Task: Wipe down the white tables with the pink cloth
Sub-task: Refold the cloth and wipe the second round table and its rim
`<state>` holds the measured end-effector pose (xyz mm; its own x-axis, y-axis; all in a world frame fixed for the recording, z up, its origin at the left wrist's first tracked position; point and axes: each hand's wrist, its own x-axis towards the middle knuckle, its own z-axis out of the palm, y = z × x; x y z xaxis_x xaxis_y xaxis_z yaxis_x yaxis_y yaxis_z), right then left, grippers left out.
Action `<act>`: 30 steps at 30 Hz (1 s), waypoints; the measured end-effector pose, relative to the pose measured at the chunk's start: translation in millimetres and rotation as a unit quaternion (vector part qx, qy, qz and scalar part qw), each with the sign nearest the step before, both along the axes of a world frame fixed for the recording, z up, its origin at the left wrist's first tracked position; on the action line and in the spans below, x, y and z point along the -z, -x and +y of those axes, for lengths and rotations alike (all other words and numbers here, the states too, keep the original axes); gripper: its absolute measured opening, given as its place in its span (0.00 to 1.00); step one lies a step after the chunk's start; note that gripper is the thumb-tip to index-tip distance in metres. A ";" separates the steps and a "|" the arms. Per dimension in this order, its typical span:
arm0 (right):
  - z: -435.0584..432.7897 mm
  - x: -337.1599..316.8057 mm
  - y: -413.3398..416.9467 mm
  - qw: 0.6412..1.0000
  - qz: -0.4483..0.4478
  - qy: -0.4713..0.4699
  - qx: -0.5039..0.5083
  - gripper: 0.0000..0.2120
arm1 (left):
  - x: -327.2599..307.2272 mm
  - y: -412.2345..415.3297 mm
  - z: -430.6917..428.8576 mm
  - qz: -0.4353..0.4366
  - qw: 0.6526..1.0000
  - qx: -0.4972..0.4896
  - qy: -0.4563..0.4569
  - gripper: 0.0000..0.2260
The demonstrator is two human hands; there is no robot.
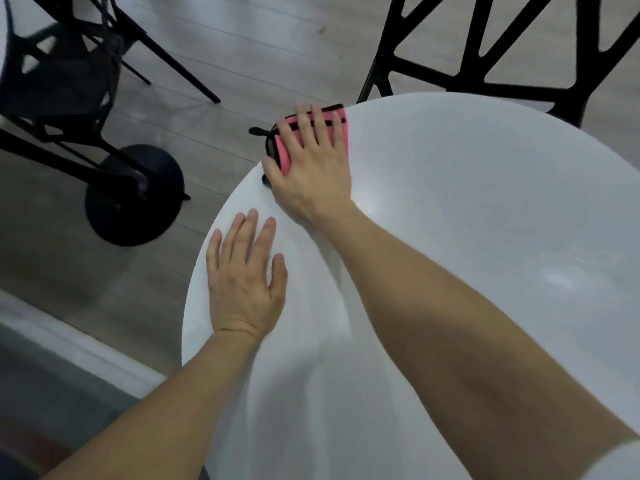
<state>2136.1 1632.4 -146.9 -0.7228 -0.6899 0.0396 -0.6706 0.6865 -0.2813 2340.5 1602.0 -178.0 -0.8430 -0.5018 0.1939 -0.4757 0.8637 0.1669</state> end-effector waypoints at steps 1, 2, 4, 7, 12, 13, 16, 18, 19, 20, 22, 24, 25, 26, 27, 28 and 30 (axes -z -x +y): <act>13.2 1.2 9.9 1.000 -0.001 0.000 -0.017 0.35 | -0.4 0.1 0.1 0.001 1.000 0.004 0.000 0.25; 33.5 1.7 24.5 1.000 0.000 -0.001 -0.017 0.35 | -0.8 0.1 0.0 0.002 1.000 0.008 -0.001 0.25; 89.2 -0.8 59.5 0.999 -0.003 -0.009 0.051 0.35 | -3.0 -1.0 -0.4 0.001 1.000 0.007 -0.004 0.25; 189.8 -6.1 102.0 0.978 -0.008 -0.037 0.204 0.37 | -4.1 1.1 0.1 0.003 1.000 0.008 -0.011 0.25; 171.7 -4.8 95.5 0.954 -0.003 -0.050 0.297 0.38 | 2.6 -1.9 -4.6 -0.010 1.000 0.013 0.004 0.25; 145.9 -2.8 87.2 0.967 0.009 -0.045 0.253 0.37 | 1.5 -1.6 -3.4 -0.018 1.000 0.013 0.010 0.25; 76.1 -2.3 61.4 0.994 0.022 -0.016 0.105 0.34 | -8.0 2.0 -0.6 -0.068 0.997 0.016 0.045 0.26; 66.9 -6.1 60.7 0.998 0.009 -0.004 0.064 0.33 | -18.0 5.6 6.0 -0.090 0.993 0.023 0.070 0.26; 75.0 -5.8 66.0 0.999 0.004 -0.011 0.044 0.33 | -23.5 10.4 10.7 -0.092 0.992 0.029 0.079 0.25; 90.4 -4.3 72.8 1.000 0.002 -0.014 0.028 0.33 | -29.6 17.4 16.4 -0.087 0.992 0.036 0.083 0.23; 138.1 -3.1 87.4 0.999 0.002 -0.010 0.048 0.32 | -39.2 42.5 36.5 -0.060 0.994 0.057 0.075 0.21; 203.7 -0.6 97.5 0.993 0.000 -0.015 0.117 0.32 | -43.9 79.8 70.1 -0.036 0.995 0.084 0.048 0.20; 240.1 0.1 101.7 0.989 0.000 -0.018 0.146 0.31 | -44.9 99.1 88.8 -0.033 0.994 0.096 0.025 0.21; 275.7 -0.4 105.6 0.986 0.003 -0.024 0.168 0.31 | -44.6 115.4 108.0 -0.038 0.994 0.106 0.001 0.21; 307.5 -1.6 108.7 0.982 0.007 -0.033 0.185 0.31 | -42.7 127.8 126.0 -0.047 0.993 0.109 -0.019 0.22; 331.4 -3.2 110.3 0.978 0.009 -0.041 0.205 0.31 | -38.8 135.2 140.6 -0.055 0.992 0.105 -0.031 0.23; 350.6 -2.2 108.7 0.964 0.012 -0.048 0.260 0.31 | -27.0 137.1 153.7 -0.052 0.994 0.089 -0.035 0.24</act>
